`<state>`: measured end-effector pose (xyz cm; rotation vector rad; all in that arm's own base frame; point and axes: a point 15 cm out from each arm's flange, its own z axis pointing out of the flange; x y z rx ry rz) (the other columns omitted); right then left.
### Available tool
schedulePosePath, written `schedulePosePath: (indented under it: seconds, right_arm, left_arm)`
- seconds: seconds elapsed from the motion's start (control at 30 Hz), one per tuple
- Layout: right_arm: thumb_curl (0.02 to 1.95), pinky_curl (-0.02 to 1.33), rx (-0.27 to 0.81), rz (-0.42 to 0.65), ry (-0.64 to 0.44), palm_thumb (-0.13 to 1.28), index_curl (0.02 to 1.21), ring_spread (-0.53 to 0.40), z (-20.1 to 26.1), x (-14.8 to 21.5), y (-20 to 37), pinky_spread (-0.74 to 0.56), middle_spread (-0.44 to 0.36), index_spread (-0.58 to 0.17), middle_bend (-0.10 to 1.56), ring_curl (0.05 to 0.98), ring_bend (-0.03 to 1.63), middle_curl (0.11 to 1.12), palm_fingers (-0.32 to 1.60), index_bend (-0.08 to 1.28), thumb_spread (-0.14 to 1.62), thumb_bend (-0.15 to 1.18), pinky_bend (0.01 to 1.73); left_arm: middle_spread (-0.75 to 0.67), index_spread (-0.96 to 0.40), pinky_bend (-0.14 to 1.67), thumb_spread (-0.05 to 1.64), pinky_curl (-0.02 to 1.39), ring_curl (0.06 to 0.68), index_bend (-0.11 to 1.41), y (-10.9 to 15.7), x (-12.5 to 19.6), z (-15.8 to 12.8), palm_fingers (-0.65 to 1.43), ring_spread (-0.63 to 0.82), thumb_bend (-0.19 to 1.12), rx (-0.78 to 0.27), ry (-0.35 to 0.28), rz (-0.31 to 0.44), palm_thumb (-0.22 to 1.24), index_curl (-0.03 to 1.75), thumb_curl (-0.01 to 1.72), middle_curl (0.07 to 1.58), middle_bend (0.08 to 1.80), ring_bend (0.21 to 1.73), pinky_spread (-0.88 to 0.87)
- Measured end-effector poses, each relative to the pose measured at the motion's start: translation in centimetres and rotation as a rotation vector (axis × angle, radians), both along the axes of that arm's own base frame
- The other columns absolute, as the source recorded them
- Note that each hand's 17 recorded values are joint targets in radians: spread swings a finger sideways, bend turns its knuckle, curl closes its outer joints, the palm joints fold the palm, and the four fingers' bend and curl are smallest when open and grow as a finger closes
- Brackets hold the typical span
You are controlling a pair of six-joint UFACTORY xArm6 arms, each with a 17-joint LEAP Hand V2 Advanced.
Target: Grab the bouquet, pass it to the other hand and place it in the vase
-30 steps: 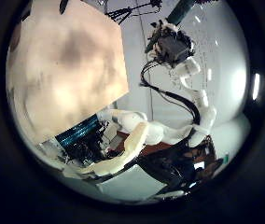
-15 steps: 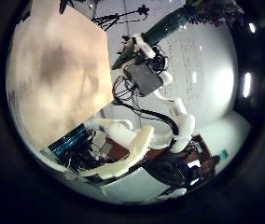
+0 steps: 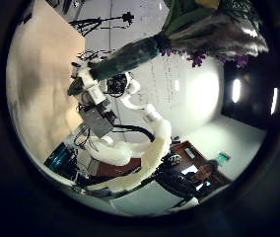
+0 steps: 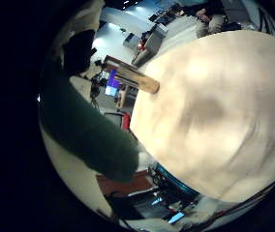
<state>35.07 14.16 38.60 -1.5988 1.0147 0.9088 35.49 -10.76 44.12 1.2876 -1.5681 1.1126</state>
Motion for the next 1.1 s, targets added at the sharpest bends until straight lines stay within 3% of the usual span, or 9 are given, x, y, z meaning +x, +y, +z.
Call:
schedulePosePath:
  seconds: [0.3,0.77,1.1]
  right_arm:
    - [0.95,1.13,-0.001,0.058,0.016,1.17,0.95,-0.181,-0.6,-0.6,2.2,-0.25,-0.112,-0.243,1.35,0.657,1.44,0.75,1.13,1.08,0.22,-0.02,1.04]
    - [0.95,1.16,-0.009,0.108,0.021,1.16,0.95,-0.179,-1.1,-1.3,4.2,-0.26,-0.113,-0.243,1.35,0.657,1.44,0.75,1.12,1.09,0.22,-0.02,1.02]
    - [0.95,1.17,-0.038,0.109,-0.010,1.17,0.95,-0.182,-0.9,-1.3,4.9,-0.26,-0.113,-0.237,1.35,0.661,1.43,0.75,1.12,1.09,0.23,-0.02,1.01]
  left_arm:
    - [0.49,0.26,0.35,0.77,0.30,0.196,0.16,-1.5,-0.1,0.1,0.11,0.56,-0.04,-0.051,0.032,-0.073,0.21,0.29,0.33,0.31,0.20,0.59,0.55]
    - [0.47,0.28,0.32,0.77,0.30,0.184,0.16,-3.0,-0.2,0.7,0.14,0.54,-0.04,-0.104,0.051,-0.097,0.24,0.29,0.33,0.33,0.25,0.57,0.52]
    - [0.06,0.22,0.25,0.79,0.28,0.178,0.18,-3.8,-1.1,1.4,0.40,0.31,-0.03,-0.177,0.092,-0.130,0.33,0.30,0.34,0.41,0.50,0.61,0.32]
